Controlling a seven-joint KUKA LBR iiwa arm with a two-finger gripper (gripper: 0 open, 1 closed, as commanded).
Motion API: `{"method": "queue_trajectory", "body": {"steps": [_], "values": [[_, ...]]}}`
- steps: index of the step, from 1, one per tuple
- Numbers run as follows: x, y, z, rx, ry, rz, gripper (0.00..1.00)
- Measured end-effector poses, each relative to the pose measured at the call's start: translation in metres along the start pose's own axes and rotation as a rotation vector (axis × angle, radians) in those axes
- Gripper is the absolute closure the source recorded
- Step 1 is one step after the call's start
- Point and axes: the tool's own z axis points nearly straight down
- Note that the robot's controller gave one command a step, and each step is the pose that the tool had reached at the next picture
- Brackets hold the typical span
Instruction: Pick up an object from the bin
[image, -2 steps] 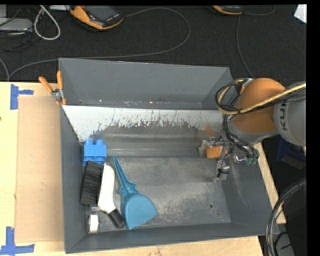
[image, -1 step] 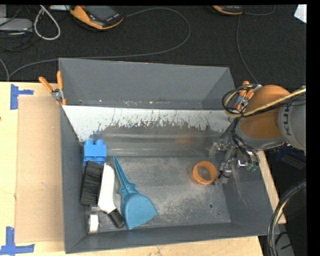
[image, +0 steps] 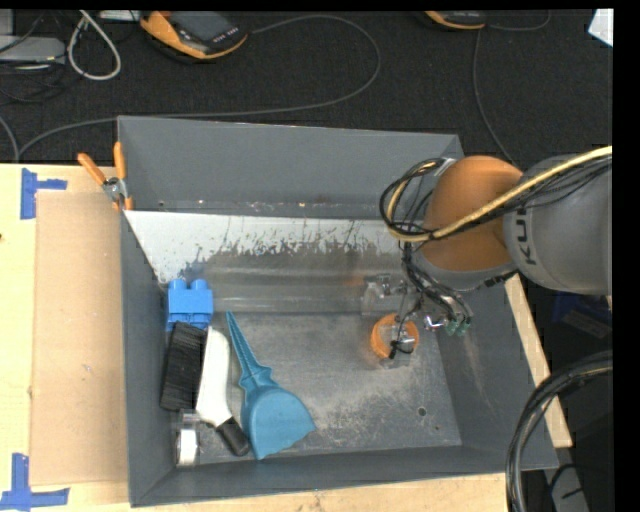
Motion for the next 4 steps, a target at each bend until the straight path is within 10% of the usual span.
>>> {"method": "queue_trajectory", "body": {"steps": [1,2,4], "values": [[0.053,-0.080,0.024,0.001,-0.006,0.452,0.00],[-0.005,-0.026,0.025,-0.005,-0.008,0.185,1.00],[-0.004,-0.026,0.003,-0.006,-0.003,0.184,1.00]]}}
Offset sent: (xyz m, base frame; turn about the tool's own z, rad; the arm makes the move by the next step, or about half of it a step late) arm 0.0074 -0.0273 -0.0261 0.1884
